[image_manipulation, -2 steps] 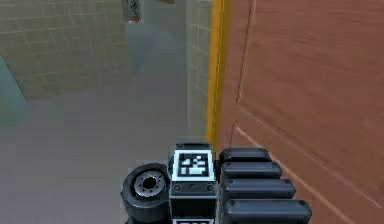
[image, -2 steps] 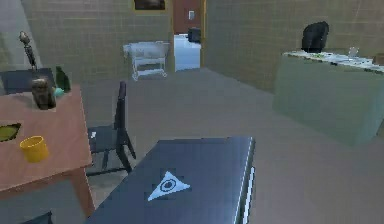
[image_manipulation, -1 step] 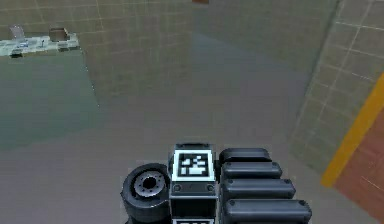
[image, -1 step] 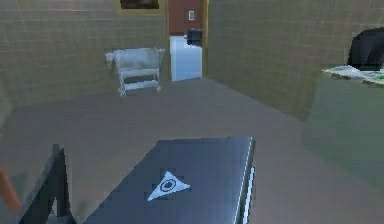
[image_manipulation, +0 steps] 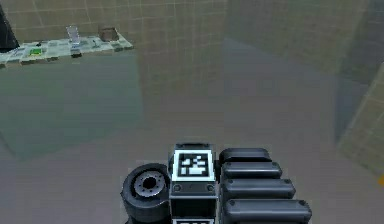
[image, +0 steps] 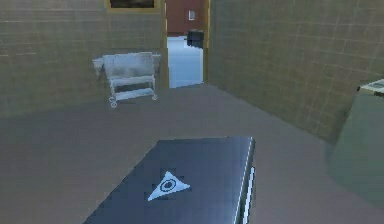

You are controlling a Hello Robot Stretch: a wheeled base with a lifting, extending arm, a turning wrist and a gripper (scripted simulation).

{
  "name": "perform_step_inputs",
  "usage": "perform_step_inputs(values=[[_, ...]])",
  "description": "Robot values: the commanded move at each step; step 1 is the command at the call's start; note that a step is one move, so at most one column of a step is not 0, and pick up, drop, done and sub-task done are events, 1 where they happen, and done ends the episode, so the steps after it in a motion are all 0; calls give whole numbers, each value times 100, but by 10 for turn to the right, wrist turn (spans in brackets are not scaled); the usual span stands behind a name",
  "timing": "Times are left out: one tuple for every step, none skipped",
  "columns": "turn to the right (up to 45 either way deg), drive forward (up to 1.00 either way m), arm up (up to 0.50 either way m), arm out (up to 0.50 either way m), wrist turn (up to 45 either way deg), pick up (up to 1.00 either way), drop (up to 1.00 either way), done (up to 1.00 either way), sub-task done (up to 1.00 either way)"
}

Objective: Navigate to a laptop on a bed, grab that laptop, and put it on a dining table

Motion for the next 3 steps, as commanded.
perform_step_inputs(values=[[-60, 0, 0, 0, 0, 0, 0, 0, 0], [0, 5, 0, 0, 0, 0, 0, 0, 0], [30, 0, 0, 0, 0, 0, 0, 0, 0]])
